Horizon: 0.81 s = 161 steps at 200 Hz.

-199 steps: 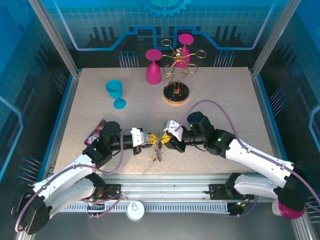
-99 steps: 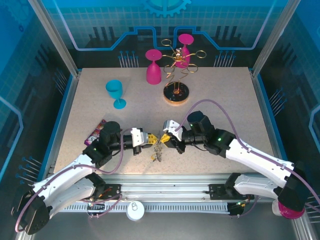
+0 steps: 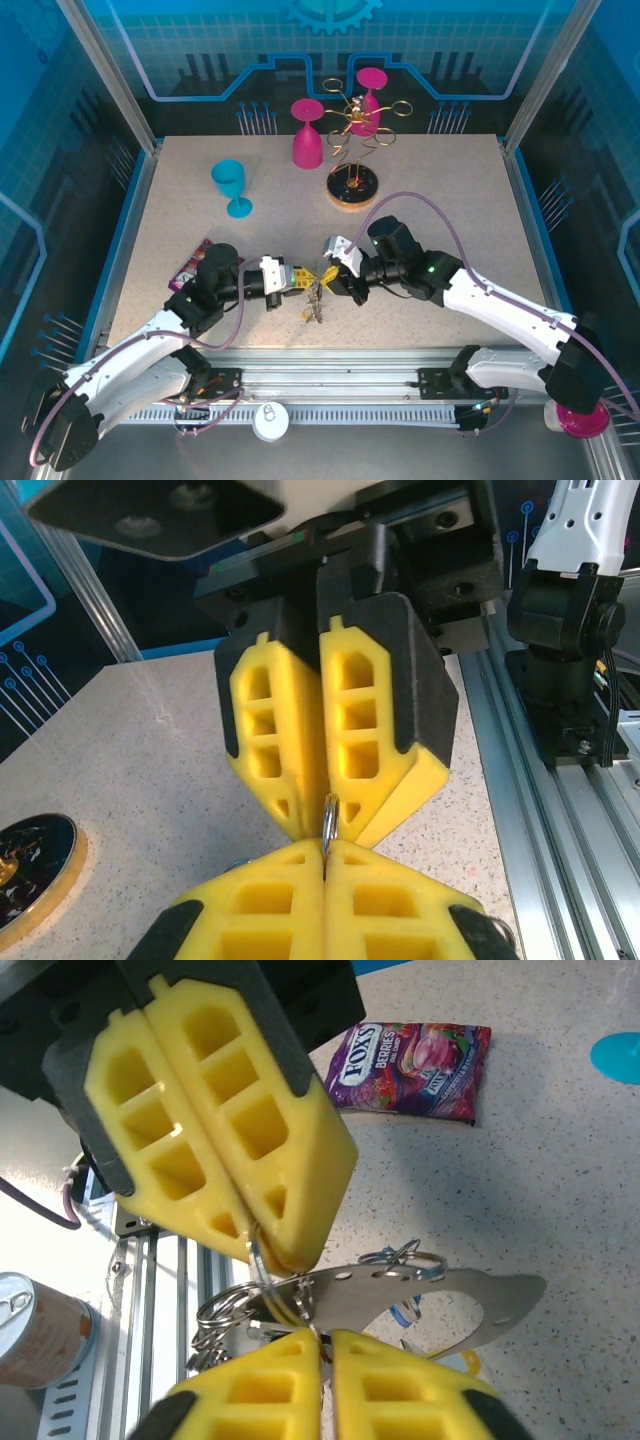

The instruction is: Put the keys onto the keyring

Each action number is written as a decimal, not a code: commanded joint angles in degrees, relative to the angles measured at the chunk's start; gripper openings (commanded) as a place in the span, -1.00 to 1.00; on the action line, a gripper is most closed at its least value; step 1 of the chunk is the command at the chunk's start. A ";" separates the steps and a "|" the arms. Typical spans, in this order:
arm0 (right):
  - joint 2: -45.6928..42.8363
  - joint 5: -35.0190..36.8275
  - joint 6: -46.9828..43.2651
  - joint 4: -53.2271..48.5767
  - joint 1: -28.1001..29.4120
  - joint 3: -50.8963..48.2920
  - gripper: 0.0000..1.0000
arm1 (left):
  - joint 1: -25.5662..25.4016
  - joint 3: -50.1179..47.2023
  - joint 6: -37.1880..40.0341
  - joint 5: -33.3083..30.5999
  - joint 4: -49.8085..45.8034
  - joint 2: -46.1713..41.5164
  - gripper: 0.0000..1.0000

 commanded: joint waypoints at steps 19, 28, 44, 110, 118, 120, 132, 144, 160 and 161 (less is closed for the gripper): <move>-6.39 1.63 -3.19 7.35 -1.46 -4.34 -0.25 | -0.26 -1.06 0.25 2.31 4.60 -0.69 -1.00; -7.39 1.32 -4.69 9.69 -1.48 -5.74 -0.26 | -0.26 -1.26 -0.15 2.43 5.25 -0.39 -1.00; -7.83 -0.15 -6.74 12.93 -1.46 -7.18 -0.29 | -0.28 -1.32 -0.60 2.57 6.13 -0.09 -1.00; -4.38 -3.54 -10.01 16.65 0.19 -6.44 -0.42 | -0.27 -1.88 -1.71 2.61 7.08 -0.15 -1.00; -4.00 -3.62 -10.08 16.95 0.35 -6.31 -0.45 | -0.29 -1.84 -1.71 2.61 7.16 -0.08 -1.00; -3.86 -3.63 -10.06 16.96 0.40 -6.22 -0.46 | -0.27 -1.86 -1.71 2.61 7.22 -0.10 -1.00; -3.31 -3.63 -10.24 17.07 0.72 -5.85 -0.53 | -0.26 -1.85 -1.79 2.59 7.31 -0.08 -1.00; -2.93 -3.68 -10.44 16.80 0.87 -5.55 -0.58 | -0.26 -1.95 -1.91 2.68 7.37 -0.12 -1.00; -2.72 -3.54 -10.62 16.68 1.00 -5.45 -0.68 | -0.31 -2.04 -2.03 2.57 7.58 -0.15 -1.00; -2.68 -3.50 -10.63 16.69 1.00 -5.45 -0.69 | -0.28 -2.05 -2.05 2.59 7.60 -0.15 -1.00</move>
